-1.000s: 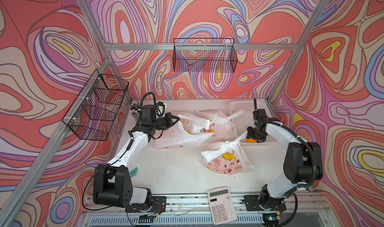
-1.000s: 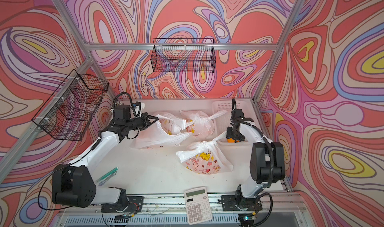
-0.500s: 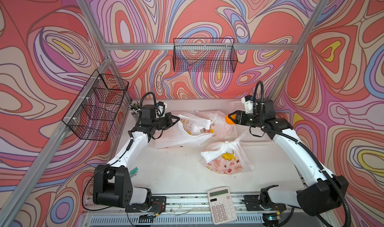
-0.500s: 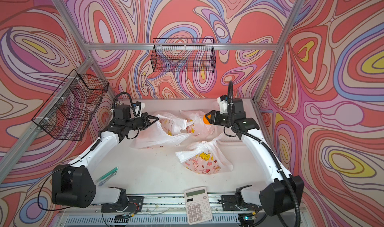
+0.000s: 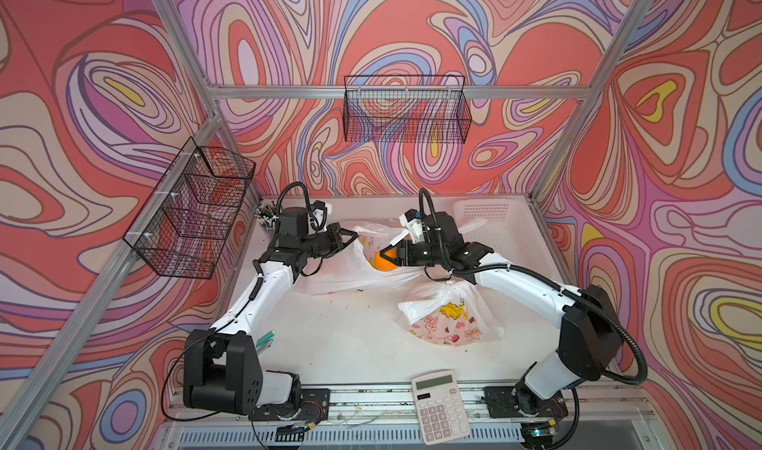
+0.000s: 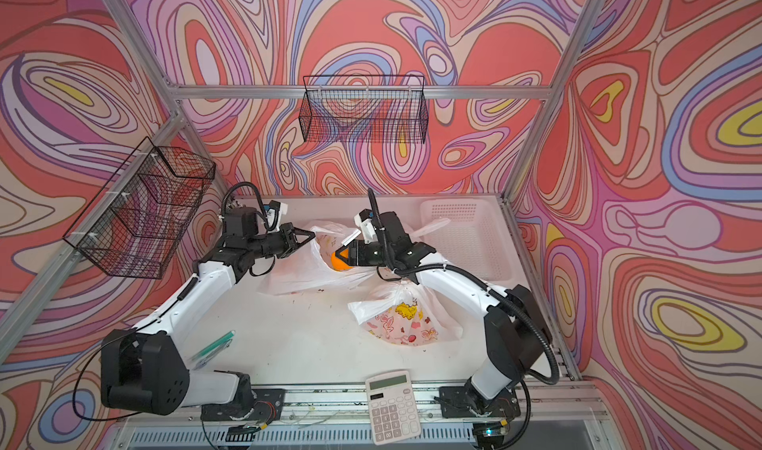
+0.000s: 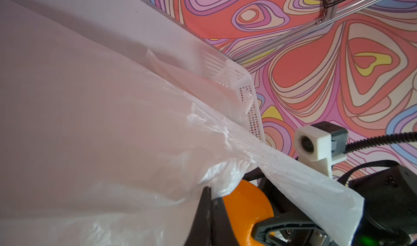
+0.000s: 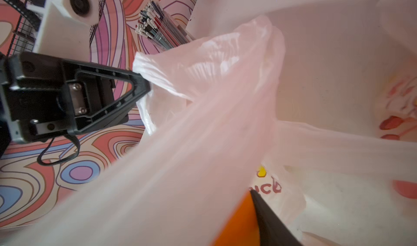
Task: Place the oranges into plastic bags & tie knots
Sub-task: Place the orange in the plastic bag, then adjust the plastic bag at the center of the board.
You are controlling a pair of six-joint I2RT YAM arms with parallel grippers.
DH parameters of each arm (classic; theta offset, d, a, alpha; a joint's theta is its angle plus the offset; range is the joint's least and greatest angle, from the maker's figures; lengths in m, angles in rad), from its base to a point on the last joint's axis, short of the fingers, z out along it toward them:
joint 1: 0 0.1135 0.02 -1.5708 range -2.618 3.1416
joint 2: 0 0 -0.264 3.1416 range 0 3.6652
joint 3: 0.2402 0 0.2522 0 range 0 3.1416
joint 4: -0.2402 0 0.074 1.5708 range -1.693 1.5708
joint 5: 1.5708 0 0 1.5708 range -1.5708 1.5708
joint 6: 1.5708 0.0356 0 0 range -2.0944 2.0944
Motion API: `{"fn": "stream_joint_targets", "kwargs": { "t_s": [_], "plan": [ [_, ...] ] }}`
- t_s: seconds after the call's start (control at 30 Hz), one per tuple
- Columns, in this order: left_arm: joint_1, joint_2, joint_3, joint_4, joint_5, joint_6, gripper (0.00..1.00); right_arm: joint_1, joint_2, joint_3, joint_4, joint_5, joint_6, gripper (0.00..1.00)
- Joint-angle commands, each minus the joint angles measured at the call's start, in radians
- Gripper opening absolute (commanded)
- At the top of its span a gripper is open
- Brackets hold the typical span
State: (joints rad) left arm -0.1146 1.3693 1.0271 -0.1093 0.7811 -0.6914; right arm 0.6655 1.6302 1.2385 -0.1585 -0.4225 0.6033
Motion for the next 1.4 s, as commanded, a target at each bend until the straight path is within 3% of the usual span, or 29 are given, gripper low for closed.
{"fn": "stream_joint_targets", "kwargs": {
  "t_s": [0.0,0.1,0.23,0.33,0.43,0.77,0.9,1.17,1.27,1.37],
  "plan": [
    [0.007,-0.03,0.013,-0.004,0.015,0.007,0.0,0.015,0.04,-0.006,0.152,0.04,0.078,0.55],
    [0.007,-0.033,0.013,-0.006,0.015,0.007,0.0,0.029,0.1,0.021,0.19,0.098,0.094,0.57],
    [0.007,-0.035,0.013,-0.014,0.014,0.012,0.0,0.032,0.178,0.064,0.224,0.084,0.1,0.73],
    [0.007,-0.032,0.008,-0.01,0.02,0.012,0.0,0.03,0.147,0.062,0.18,0.117,0.053,0.84],
    [0.008,-0.03,-0.002,0.002,0.025,0.01,0.0,0.021,0.074,0.032,0.131,0.128,0.013,0.88],
    [0.007,-0.014,-0.013,0.026,0.037,0.014,0.0,0.01,-0.207,-0.116,-0.084,0.108,-0.059,0.88],
    [0.007,-0.009,-0.005,0.016,0.032,0.025,0.0,0.002,-0.314,-0.137,-0.108,0.094,-0.014,0.89],
    [0.007,-0.007,0.004,0.016,0.027,0.028,0.0,0.0,-0.266,-0.105,0.004,0.105,0.132,0.88],
    [0.007,-0.01,0.004,0.011,0.029,0.032,0.0,-0.001,-0.22,-0.079,-0.009,0.158,0.134,0.81],
    [0.007,-0.012,0.002,0.007,0.027,0.038,0.0,-0.009,-0.208,-0.062,-0.046,0.234,0.111,0.63]
  ]
}}
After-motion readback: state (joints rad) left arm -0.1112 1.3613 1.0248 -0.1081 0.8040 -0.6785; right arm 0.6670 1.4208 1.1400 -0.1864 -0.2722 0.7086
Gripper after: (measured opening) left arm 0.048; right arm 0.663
